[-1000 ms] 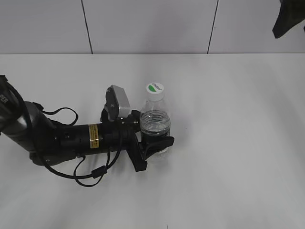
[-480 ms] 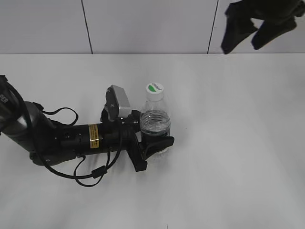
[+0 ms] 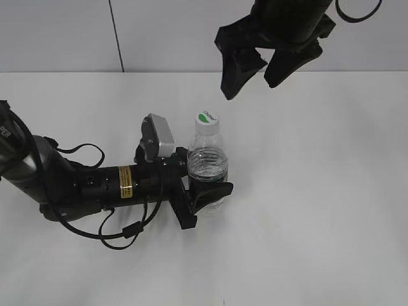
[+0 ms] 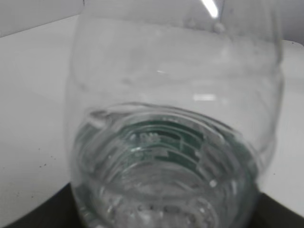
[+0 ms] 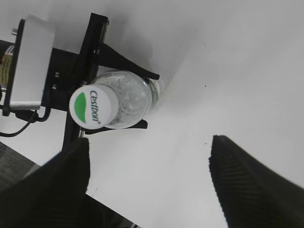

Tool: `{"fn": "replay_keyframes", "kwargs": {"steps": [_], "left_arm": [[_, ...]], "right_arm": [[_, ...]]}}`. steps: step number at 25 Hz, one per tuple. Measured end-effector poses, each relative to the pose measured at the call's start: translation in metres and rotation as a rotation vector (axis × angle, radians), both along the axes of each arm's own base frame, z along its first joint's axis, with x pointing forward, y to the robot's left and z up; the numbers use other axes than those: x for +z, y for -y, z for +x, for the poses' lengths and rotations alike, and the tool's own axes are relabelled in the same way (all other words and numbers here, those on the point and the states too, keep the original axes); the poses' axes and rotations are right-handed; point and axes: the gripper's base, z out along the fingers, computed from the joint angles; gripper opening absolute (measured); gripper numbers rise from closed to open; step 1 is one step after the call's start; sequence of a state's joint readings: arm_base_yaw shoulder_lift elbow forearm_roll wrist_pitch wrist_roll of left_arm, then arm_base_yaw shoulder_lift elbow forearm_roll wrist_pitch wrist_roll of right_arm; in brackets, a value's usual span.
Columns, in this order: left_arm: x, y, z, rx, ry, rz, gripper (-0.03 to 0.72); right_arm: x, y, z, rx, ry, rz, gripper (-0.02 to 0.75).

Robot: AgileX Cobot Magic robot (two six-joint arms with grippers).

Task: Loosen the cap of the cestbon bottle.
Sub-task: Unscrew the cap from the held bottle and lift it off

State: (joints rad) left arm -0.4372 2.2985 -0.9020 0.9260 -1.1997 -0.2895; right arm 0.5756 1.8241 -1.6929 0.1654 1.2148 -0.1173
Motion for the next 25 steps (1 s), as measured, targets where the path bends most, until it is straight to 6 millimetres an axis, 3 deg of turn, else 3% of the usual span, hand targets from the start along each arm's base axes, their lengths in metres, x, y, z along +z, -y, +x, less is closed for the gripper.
{"fn": "replay_keyframes", "kwargs": {"steps": [9,16,25], "left_arm": [[0.000,0.000,0.000,0.000,0.000,0.000,0.410],[0.000,0.000,0.000,0.000,0.000,0.000,0.410],[0.000,0.000,0.000,0.000,0.000,0.000,0.410]], "right_arm": [[0.000,-0.011,-0.007,-0.027,-0.048,0.047,0.595],[-0.021,-0.025,0.003,-0.030,-0.103,0.045,0.595],[-0.032,-0.041,0.006,-0.005,-0.107,0.023,0.595]]}}
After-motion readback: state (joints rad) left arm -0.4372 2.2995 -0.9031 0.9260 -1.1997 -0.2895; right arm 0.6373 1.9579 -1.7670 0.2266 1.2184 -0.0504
